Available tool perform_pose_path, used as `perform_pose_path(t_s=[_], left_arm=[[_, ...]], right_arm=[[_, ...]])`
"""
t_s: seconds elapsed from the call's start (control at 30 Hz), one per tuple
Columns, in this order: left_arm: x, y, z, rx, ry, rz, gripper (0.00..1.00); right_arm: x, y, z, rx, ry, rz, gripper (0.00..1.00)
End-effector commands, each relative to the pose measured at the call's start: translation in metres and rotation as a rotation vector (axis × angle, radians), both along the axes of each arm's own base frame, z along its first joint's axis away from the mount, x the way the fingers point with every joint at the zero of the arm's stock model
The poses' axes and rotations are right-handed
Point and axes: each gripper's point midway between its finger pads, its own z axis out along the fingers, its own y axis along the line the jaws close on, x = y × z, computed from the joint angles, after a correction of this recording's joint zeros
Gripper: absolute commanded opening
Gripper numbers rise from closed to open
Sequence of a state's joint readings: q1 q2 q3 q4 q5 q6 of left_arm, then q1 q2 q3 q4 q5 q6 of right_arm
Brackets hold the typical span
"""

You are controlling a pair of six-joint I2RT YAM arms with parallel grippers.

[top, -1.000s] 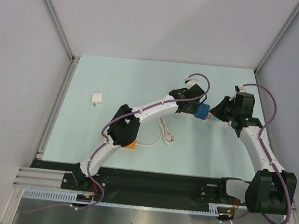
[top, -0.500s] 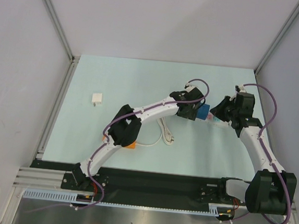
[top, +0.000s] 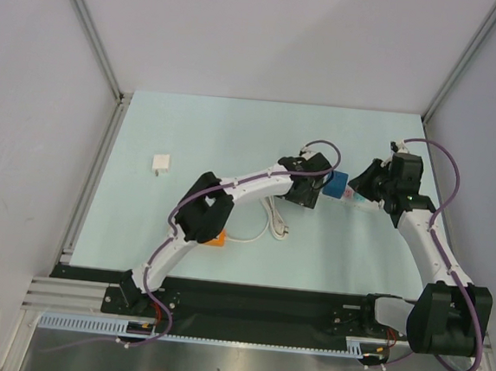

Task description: Insert the plug

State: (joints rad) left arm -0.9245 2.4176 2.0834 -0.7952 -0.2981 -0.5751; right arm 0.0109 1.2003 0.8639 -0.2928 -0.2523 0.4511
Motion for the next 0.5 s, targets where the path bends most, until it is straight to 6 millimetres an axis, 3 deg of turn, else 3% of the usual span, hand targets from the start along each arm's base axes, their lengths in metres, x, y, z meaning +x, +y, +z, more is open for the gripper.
perform_pose_path(t_s=[0.0, 0.33, 0.4, 0.47], left_arm=[[-0.005, 0.000, 0.060, -0.086, -0.051, -0.013, 0.84], [-0.025, 0.005, 0.108, -0.129, -0.105, -0.041, 0.84], [-0.025, 0.006, 0.121, -0.146, -0.123, -0.043, 0.81], [-0.019, 0.005, 0.146, -0.175, -0.176, -0.040, 0.70]], right_arm=[[0.004, -0.002, 0.012, -0.009, -0.058, 0.001, 0.05], [0.004, -0.010, 0.014, -0.005, -0.069, -0.019, 0.07], [0.004, -0.011, 0.014, -0.008, -0.068, -0.019, 0.07], [0.004, -0.011, 0.016, -0.008, -0.074, -0.019, 0.07]])
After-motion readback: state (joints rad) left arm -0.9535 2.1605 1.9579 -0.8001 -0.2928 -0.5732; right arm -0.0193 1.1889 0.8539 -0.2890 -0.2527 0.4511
